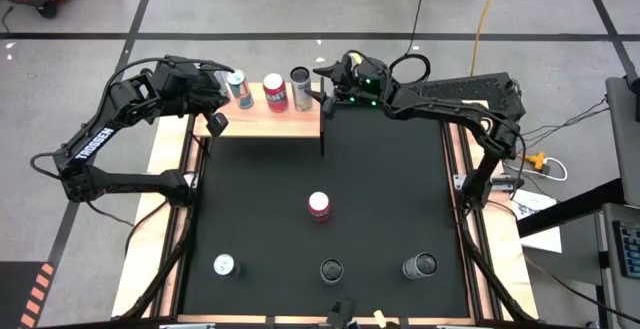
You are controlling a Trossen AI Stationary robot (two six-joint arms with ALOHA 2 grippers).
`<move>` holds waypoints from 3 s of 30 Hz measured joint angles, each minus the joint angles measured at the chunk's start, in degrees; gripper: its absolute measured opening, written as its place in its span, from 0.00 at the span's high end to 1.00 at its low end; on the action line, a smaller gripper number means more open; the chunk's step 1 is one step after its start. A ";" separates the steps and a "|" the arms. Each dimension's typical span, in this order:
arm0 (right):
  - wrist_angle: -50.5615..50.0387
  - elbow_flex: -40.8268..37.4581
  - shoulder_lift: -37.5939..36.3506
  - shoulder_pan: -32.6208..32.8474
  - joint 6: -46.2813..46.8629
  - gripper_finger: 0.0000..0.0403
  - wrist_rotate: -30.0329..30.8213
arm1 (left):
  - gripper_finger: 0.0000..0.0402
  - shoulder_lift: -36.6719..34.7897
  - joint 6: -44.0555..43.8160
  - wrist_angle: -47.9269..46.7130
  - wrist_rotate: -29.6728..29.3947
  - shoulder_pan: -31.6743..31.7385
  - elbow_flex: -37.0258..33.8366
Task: Place canned beverage on shelf
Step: Put the top white-yellow soda can on the shelf
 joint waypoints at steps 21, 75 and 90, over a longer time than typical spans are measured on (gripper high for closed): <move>2.66 0.00 1.64 -0.82 0.13 0.25 -3.05 | 1.00 0.00 0.07 0.04 0.00 0.00 0.00; -6.95 -0.01 -8.74 0.44 -0.49 0.12 -2.24 | 1.00 0.00 -0.39 0.39 0.00 0.00 -0.02; 5.97 -0.02 2.00 -1.94 4.35 0.12 -5.15 | 1.00 0.00 0.22 0.44 -0.02 0.00 -0.02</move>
